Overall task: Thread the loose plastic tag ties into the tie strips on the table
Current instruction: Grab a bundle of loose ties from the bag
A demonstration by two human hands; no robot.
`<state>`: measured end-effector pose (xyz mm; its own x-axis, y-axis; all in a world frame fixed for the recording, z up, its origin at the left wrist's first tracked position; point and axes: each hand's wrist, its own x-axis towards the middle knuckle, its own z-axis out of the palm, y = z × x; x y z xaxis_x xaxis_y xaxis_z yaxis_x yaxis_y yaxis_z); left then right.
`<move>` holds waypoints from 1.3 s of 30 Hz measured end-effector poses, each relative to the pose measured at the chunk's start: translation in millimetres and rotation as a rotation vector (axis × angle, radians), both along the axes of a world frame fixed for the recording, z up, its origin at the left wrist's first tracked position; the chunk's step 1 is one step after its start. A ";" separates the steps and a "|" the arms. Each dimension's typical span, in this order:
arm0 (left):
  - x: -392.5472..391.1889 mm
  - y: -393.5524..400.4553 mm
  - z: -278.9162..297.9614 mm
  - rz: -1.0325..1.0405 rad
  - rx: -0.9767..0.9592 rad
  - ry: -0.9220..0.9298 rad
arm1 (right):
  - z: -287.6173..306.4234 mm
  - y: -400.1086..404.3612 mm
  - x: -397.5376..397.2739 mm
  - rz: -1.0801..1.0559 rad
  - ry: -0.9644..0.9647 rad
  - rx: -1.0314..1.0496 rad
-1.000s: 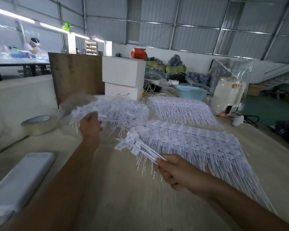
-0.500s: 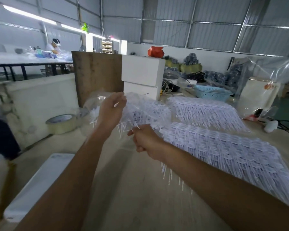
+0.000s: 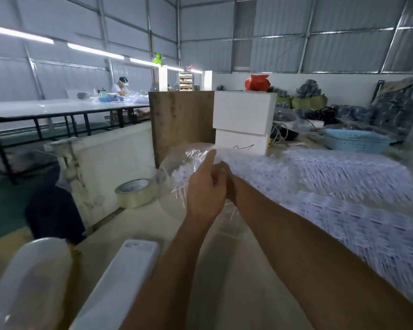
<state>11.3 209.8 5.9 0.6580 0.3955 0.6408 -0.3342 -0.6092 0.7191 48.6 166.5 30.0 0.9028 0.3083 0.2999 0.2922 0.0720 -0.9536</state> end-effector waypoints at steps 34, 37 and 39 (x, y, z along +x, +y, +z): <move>17.1 -169.3 -32.6 -0.095 0.840 0.241 | -37.2 -474.9 -72.9 -0.858 -0.168 -0.977; 40.1 -170.6 -21.6 -0.235 0.727 0.257 | -33.0 -494.3 -53.2 -0.883 -0.093 -1.022; 56.0 -178.1 -12.2 -0.375 0.684 0.272 | -30.9 -496.5 -44.0 -0.796 -0.093 -1.089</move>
